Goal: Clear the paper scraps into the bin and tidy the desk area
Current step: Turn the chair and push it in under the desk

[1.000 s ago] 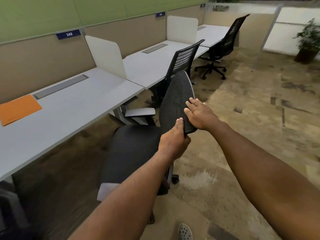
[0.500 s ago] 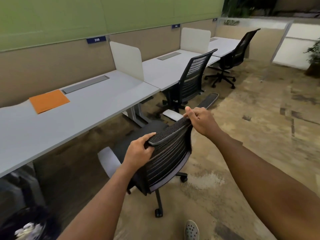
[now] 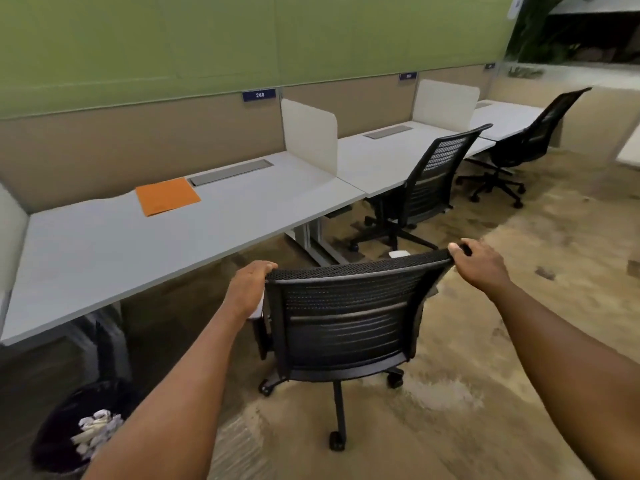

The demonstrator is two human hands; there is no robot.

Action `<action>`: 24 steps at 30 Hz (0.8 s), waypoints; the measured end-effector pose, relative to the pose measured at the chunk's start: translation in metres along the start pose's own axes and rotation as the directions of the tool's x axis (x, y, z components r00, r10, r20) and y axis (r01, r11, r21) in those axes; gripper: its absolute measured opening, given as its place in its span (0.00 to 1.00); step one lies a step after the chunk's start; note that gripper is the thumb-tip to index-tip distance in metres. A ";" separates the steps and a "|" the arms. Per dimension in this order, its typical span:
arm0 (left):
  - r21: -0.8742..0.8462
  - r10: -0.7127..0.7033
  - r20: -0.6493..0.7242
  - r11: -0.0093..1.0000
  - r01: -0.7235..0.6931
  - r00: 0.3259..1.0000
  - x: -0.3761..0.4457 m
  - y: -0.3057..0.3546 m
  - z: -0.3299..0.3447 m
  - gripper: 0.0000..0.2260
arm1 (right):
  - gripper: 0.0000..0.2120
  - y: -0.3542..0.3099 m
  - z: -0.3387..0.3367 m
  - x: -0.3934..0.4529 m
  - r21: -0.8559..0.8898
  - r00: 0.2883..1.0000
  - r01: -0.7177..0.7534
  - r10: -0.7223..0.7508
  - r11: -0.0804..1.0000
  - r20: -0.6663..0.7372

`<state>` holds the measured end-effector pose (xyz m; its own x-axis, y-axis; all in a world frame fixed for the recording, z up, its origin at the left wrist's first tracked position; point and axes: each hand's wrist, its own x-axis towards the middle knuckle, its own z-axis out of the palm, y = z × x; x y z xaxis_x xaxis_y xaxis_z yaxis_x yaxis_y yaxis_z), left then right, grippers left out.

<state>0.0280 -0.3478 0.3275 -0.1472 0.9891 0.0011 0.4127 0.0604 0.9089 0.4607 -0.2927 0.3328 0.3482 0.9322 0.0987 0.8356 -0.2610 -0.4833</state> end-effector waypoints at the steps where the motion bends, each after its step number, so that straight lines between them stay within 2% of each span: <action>1: 0.046 0.002 -0.013 0.999 -0.002 1.000 0.000 0.001 0.000 0.16 | 0.26 0.001 0.000 0.000 0.045 1.000 -0.021 0.020 0.999 0.013; 4: 0.071 -0.022 -0.074 0.997 0.027 0.997 -0.001 0.001 0.003 0.18 | 0.20 0.003 0.002 0.003 0.152 0.999 -0.046 0.043 0.987 0.023; 8: 0.166 -0.038 -0.105 0.985 0.055 0.994 0.003 0.000 0.015 0.10 | 0.11 -0.006 -0.003 0.011 0.233 0.998 -0.054 0.050 0.971 0.023; 11: 0.278 -0.028 -0.141 0.958 0.067 0.990 0.009 0.004 0.019 0.09 | 0.16 -0.008 -0.004 0.019 0.201 0.996 -0.034 0.015 0.979 0.092; 15: 0.467 0.009 -0.195 0.880 0.085 0.981 0.014 0.011 0.028 0.17 | 0.27 -0.008 -0.005 0.027 0.172 0.987 0.055 -0.079 0.984 0.140; 18: 0.480 0.015 -0.289 0.867 0.131 0.957 0.008 0.015 0.037 0.18 | 0.23 -0.005 -0.006 0.034 0.021 0.959 0.207 -0.207 0.978 0.196; 21: 0.497 -0.001 -0.346 0.848 0.184 0.938 -0.004 0.020 0.045 0.20 | 0.26 -0.008 -0.010 0.045 -0.065 0.881 0.390 -0.352 0.918 0.315; 24: 0.501 0.001 -0.401 0.837 0.218 0.916 -0.022 0.022 0.054 0.17 | 0.32 -0.005 -0.012 0.048 -0.088 0.851 0.418 -0.355 0.904 0.388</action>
<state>0.0892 -0.3610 0.3249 -0.4948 0.8524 0.1692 0.7640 0.3339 0.5521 0.4781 -0.2495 0.3501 -0.1653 0.9829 -0.0816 0.9384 0.1313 -0.3195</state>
